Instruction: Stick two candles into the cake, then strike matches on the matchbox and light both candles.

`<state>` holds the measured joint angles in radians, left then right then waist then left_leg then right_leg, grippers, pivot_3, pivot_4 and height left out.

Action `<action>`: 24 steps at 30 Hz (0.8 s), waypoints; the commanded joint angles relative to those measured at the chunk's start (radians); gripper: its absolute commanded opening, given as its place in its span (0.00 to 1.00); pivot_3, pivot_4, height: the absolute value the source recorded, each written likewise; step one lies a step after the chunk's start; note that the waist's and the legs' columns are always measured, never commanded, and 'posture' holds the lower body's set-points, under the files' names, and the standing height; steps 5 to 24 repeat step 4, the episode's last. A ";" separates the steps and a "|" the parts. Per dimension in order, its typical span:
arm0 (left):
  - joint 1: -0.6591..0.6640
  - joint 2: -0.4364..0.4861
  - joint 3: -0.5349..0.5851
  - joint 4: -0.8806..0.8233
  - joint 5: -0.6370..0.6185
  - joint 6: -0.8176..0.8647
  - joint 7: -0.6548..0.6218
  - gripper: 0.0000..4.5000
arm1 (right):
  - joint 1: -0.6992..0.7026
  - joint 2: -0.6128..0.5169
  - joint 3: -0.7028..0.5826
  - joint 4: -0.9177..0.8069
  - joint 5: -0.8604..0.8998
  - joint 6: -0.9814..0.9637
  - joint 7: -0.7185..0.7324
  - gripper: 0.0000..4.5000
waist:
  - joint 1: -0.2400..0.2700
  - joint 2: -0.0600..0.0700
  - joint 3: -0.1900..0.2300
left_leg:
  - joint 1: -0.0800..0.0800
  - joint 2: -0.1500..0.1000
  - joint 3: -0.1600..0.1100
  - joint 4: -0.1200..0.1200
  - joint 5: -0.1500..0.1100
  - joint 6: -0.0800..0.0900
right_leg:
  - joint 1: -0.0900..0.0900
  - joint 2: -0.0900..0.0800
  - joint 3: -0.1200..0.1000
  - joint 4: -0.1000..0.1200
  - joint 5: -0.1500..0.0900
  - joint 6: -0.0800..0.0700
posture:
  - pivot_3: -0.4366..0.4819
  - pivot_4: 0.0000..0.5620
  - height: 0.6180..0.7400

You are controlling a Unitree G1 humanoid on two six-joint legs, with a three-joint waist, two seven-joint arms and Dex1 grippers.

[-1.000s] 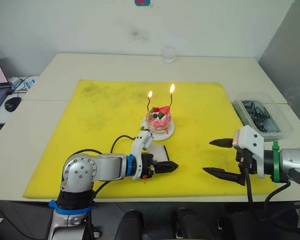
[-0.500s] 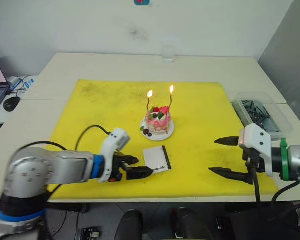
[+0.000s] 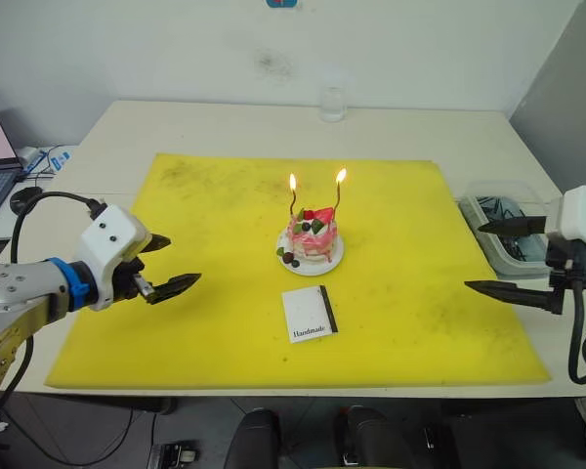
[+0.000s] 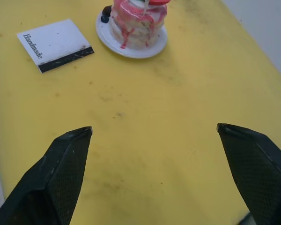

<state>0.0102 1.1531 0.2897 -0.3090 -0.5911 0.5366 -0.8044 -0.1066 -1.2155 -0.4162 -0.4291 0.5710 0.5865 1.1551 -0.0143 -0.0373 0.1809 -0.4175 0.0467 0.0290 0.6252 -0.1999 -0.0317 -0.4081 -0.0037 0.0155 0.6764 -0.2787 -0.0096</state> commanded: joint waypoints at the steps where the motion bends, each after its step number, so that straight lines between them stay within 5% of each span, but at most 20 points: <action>1: 0.020 0.000 0.077 0.019 0.040 -0.069 -0.081 0.99 | -0.012 -0.027 -0.052 0.018 -0.010 -0.038 0.042 1.00 | 0.000 0.000 0.000 | -0.001 0.000 0.000 0.000 -0.001 0.000 | -0.001 0.000 0.000 0.000 0.000 0.000 | 0.48 0.27 1.00; 24: 0.040 -0.021 0.107 0.040 0.031 -0.066 -0.120 0.99 | -0.007 -0.031 -0.056 0.030 -0.013 -0.042 0.061 1.00 | 0.000 0.000 0.000 | -0.001 0.000 0.001 -0.001 -0.001 0.000 | -0.001 0.000 0.000 0.000 0.001 0.003 | 0.48 0.27 1.00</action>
